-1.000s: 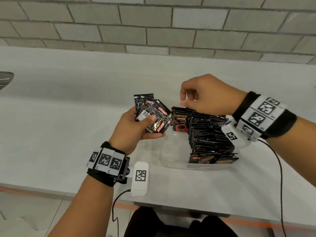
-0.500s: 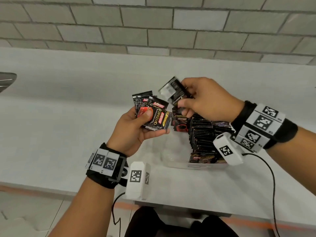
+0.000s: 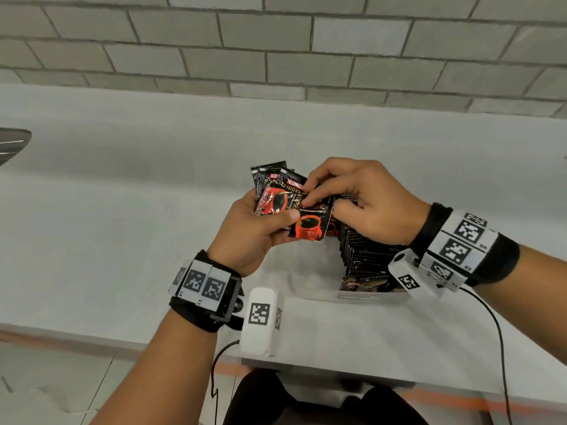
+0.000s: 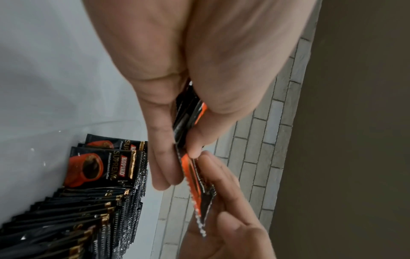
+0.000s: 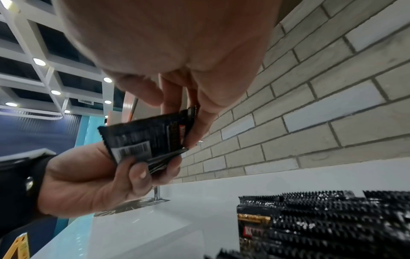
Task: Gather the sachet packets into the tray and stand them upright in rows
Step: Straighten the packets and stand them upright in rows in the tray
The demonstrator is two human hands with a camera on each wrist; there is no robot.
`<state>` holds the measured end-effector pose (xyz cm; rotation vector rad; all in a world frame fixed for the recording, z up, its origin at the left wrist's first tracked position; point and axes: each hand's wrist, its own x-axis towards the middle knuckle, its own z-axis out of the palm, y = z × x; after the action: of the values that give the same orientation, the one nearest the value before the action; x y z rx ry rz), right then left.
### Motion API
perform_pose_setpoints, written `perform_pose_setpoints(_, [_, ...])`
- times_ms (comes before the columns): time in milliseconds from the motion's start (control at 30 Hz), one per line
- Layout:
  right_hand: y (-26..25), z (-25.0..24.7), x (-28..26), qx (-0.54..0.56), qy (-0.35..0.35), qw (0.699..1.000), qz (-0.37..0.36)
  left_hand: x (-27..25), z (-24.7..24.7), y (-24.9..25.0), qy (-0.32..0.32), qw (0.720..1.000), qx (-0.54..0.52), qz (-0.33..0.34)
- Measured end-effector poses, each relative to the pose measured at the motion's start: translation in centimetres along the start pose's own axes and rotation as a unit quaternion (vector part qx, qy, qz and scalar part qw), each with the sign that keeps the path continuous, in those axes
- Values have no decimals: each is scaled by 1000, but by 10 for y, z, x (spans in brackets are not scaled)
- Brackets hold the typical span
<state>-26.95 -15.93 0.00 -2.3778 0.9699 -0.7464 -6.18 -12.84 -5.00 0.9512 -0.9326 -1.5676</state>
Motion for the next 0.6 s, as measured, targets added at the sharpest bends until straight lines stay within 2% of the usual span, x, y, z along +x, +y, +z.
perform_pose_setpoints(67, [-1,-2,2,10,35,999,16,1,0,0,9,1000,13,14])
perform_pose_setpoints(133, [2,-5,7,3,48,996,72,1,0,1,12,999,25,25])
perform_pose_setpoints(233, [9,-12,14,11,-34,982,184,2,1,1,10,999,39,33])
perform_pose_setpoints(300, [12,-18,17,19,-64,972,226,3,-1,0,25,998,40,31])
perform_pose_setpoints(433, [19,-27,17,36,-11,962,270,5,-13,-2,71,997,13,28])
perform_pose_setpoints(500, [25,-27,19,37,-12,961,274,6,-19,-2,90,996,0,28])
perform_pose_setpoints(600, [35,-19,22,-53,-31,967,248,8,-25,-4,100,995,-8,22])
